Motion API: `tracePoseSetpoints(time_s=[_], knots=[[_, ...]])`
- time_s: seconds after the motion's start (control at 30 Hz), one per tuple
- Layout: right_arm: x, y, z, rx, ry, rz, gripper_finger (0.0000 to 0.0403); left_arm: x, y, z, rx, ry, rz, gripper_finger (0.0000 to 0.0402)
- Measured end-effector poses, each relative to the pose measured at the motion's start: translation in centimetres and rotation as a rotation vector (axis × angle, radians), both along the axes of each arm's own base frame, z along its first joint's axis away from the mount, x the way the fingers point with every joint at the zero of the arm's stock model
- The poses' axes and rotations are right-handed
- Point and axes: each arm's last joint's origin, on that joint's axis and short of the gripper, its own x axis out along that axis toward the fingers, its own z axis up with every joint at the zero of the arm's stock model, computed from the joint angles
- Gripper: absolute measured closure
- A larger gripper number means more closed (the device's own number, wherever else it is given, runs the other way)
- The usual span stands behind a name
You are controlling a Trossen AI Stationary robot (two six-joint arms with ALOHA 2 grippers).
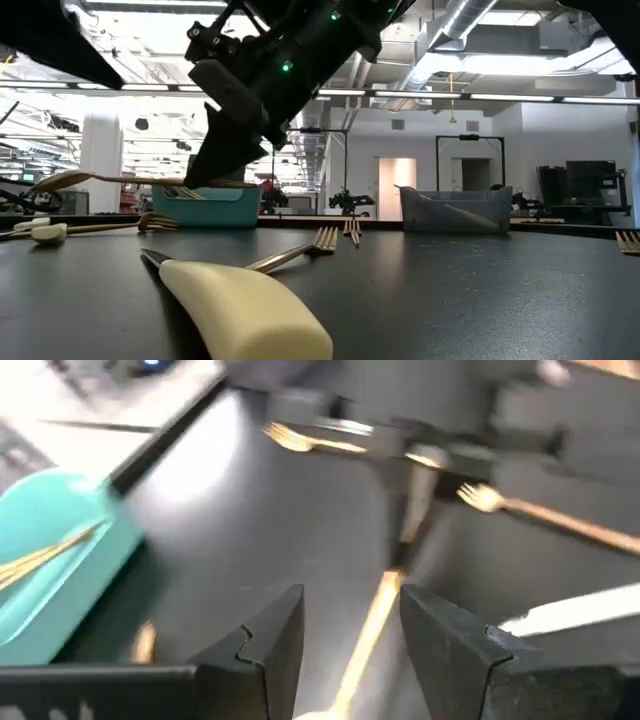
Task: Sort silverware by color (type)
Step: Put the gold spoon into the green bin
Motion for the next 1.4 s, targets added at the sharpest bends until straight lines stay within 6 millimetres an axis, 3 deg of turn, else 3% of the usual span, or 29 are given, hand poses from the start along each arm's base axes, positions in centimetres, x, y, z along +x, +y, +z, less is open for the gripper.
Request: tracePoseSetpoints(time_s=[0.1, 0.23, 0.37, 0.77, 0.87, 1.03, 1.2, 1.4], knots=[[0.0, -0.1, 0.0, 0.024, 0.002, -0.027, 0.0362, 2.0, 0.0, -1.1, -0.018, 0.123, -0.048, 0.0248], [-0.2, -0.2, -0.2, 0.049, 0.025, -0.059, 0.0363, 3.2, 0.5, -2.4, -0.04, 0.273, -0.048, 0.0248], [-0.4, -0.2, -0.3, 0.076, 0.052, -0.042, 0.0363, 3.7, 0.6, -3.6, 0.02, 0.368, -0.079, 0.0248], [-1.4, 0.2, 2.9, 0.097, 0.028, -0.027, 0.0363, 4.4, 0.7, -5.7, 0.17, 0.519, -0.131, 0.0251], [-1.4, 0.3, 3.0, 0.096, 0.028, -0.024, 0.0363, 4.3, 0.8, -5.6, 0.159, 0.494, -0.092, 0.0276], [-1.4, 0.3, 3.0, 0.092, 0.032, -0.02, 0.0362, 4.3, 0.8, -5.1, 0.138, 0.489, -0.086, 0.038], [-1.5, 0.3, 3.2, 0.115, 0.033, -0.048, 0.0333, 4.6, 1.3, -3.4, 0.189, 0.584, -0.09, 0.0394], [-3.6, -1.1, 3.5, 0.104, 0.233, -0.082, 0.0258, 5.1, 5.4, -0.3, 0.332, 0.897, 0.003, 0.0399]])
